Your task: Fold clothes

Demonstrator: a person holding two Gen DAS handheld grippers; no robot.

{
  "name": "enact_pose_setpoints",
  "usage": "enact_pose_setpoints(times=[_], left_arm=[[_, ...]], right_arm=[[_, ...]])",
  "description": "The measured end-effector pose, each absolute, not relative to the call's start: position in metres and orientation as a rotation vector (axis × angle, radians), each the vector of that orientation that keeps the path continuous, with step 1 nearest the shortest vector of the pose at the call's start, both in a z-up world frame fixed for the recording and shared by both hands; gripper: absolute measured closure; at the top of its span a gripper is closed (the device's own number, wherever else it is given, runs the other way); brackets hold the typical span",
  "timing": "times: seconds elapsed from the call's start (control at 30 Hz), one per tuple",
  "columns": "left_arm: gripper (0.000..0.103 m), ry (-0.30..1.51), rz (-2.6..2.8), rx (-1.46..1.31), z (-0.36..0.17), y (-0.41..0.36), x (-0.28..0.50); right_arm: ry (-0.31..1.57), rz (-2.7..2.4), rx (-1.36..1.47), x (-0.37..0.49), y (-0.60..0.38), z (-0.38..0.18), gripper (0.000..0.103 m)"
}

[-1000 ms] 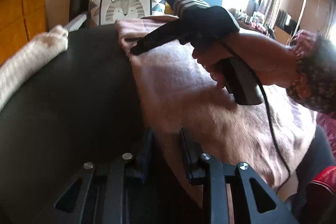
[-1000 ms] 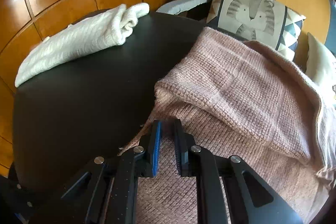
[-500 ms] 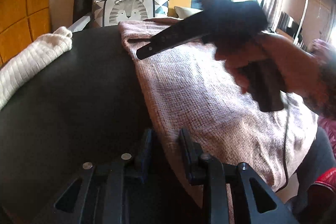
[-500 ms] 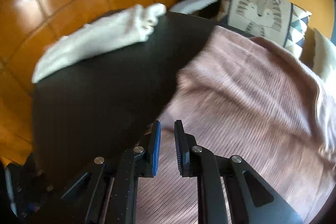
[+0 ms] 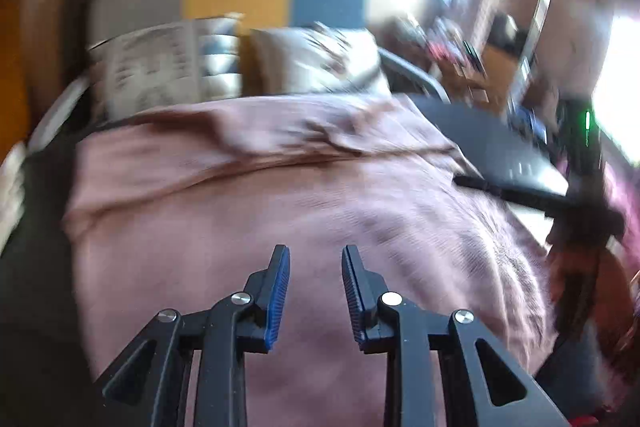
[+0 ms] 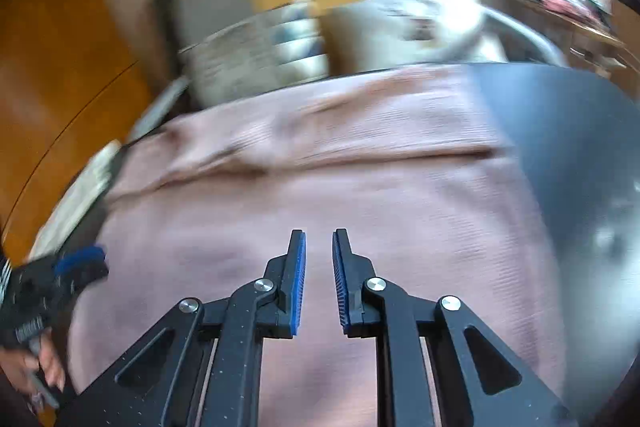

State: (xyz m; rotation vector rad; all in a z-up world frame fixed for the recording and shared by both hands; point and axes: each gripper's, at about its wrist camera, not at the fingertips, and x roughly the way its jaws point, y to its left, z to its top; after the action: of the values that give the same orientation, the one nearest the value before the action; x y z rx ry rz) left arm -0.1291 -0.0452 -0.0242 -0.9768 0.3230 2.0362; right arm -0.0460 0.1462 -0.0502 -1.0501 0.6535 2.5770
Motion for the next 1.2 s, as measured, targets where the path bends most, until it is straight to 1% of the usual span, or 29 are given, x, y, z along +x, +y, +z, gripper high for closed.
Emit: enact_pose_setpoints(times=[0.07,0.2,0.3,0.4,0.47,0.5,0.53,0.57,0.6,0.7,0.8,0.83,0.93,1.07,1.1,1.13,1.2], left_arm=[[0.076,0.378,1.990,-0.982,-0.026,0.008,-0.126],[0.076,0.463,1.947,-0.958,-0.031,0.108,-0.131],[0.076,0.460,1.941,-0.937,-0.036,0.165,-0.139],[0.076,0.468,1.980,-0.911,-0.049,0.204,-0.150],[0.076,0.513,1.998,-0.933,-0.067,0.220,-0.158],[0.076,0.536,2.007,-0.946,-0.077,0.228,-0.162],[0.076,0.531,2.014,-0.925,-0.080,0.228,-0.162],[0.076,0.526,2.017,-0.914,-0.081,0.229,-0.162],[0.076,0.522,2.016,-0.913,-0.083,0.229,-0.163],[0.075,0.537,2.029,-0.894,-0.085,0.230,-0.160],[0.075,0.587,2.050,-0.866,-0.085,0.230,-0.154],[0.075,0.591,2.053,-0.863,-0.085,0.230,-0.154],[0.075,0.589,2.053,-0.863,-0.085,0.230,-0.156],[0.075,0.569,2.045,-0.873,-0.084,0.229,-0.160],[0.075,0.563,2.043,-0.875,-0.084,0.229,-0.160],[0.075,0.559,2.041,-0.877,-0.085,0.229,-0.161],[0.075,0.556,2.040,-0.878,-0.085,0.229,-0.161]], right_arm=[[0.802,2.564,-1.011,-0.034,0.185,-0.058,0.088],[1.004,2.570,-0.927,-0.025,0.224,-0.076,0.088],[1.038,2.584,-0.897,-0.031,0.236,-0.080,0.088],[1.043,2.556,-0.920,-0.044,0.250,-0.087,0.088],[1.055,2.518,-0.954,-0.049,0.260,-0.094,0.088],[1.073,2.500,-0.963,-0.049,0.264,-0.098,0.092],[1.081,2.477,-0.953,-0.045,0.268,-0.099,0.095],[1.081,2.449,-0.938,-0.041,0.271,-0.100,0.101],[1.082,2.421,-0.923,-0.036,0.274,-0.100,0.103],[1.189,2.384,-0.858,-0.022,0.285,-0.108,0.103],[1.116,2.412,-0.904,-0.030,0.282,-0.100,0.103],[1.113,2.432,-0.898,-0.032,0.281,-0.095,0.100],[1.088,2.468,-0.891,-0.041,0.282,-0.086,0.100],[1.064,2.441,-1.008,-0.063,0.286,-0.101,0.101],[1.049,2.440,-0.999,-0.062,0.287,-0.105,0.103],[1.036,2.434,-0.977,-0.059,0.289,-0.108,0.103],[1.074,2.409,-0.928,-0.052,0.295,-0.114,0.103]])
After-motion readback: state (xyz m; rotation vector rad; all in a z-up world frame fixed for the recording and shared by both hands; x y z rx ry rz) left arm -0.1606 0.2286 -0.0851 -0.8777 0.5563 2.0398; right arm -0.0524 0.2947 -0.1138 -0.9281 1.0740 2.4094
